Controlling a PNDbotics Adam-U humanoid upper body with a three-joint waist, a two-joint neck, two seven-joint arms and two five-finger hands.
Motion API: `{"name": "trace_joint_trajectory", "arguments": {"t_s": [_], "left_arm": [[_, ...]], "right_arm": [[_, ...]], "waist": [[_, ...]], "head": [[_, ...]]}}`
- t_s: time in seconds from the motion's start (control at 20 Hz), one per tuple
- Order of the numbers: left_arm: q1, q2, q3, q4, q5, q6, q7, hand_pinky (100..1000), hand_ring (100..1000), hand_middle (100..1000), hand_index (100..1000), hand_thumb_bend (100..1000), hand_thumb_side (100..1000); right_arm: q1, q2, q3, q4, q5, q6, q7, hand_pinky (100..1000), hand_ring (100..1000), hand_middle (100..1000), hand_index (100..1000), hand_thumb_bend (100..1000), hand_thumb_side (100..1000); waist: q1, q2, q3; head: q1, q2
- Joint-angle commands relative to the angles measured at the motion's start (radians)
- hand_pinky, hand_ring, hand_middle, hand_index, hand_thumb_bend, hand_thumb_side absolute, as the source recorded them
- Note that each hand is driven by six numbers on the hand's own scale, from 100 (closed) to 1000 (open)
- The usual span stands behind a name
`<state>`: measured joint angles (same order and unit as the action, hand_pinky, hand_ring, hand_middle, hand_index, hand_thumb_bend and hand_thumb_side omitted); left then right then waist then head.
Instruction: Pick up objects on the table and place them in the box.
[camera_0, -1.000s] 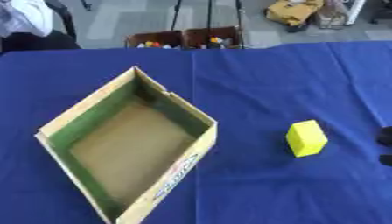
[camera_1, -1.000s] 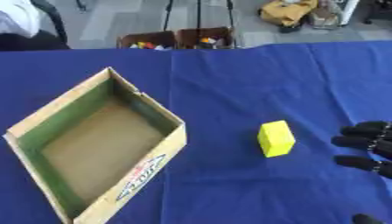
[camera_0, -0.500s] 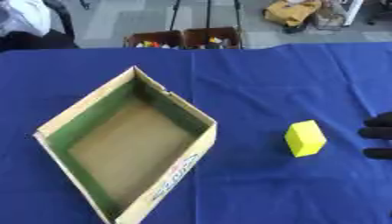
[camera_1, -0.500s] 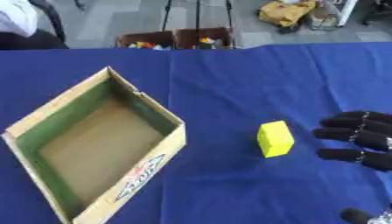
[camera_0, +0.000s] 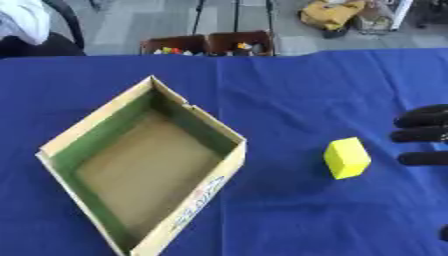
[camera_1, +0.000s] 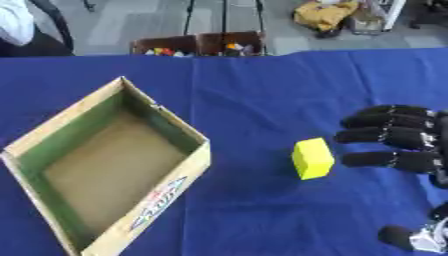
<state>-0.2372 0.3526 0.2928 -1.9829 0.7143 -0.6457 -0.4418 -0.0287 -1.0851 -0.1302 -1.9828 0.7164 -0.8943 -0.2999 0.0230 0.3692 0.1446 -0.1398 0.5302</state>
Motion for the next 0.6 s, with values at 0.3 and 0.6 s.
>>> {"name": "trace_joint_trajectory", "arguments": {"t_s": [0.3, 0.6], "left_arm": [[-0.009, 0.030, -0.004, -0.017, 0.010, 0.002, -0.012, 694, 740, 879, 960, 100, 955], [-0.010, 0.028, -0.007, -0.017, 0.010, 0.008, -0.017, 694, 740, 879, 960, 100, 955]], "right_arm": [[-0.098, -0.052, -0.002, 0.011, -0.258, -0.013, 0.165, 841, 910, 827, 848, 401, 897], [-0.184, -0.051, 0.011, 0.095, -0.422, 0.021, 0.311, 851, 909, 791, 832, 413, 852]], "waist": [[-0.021, -0.036, 0.016], [-0.025, -0.036, 0.028]], "head": [[-0.031, -0.009], [-0.047, -0.012]]}}
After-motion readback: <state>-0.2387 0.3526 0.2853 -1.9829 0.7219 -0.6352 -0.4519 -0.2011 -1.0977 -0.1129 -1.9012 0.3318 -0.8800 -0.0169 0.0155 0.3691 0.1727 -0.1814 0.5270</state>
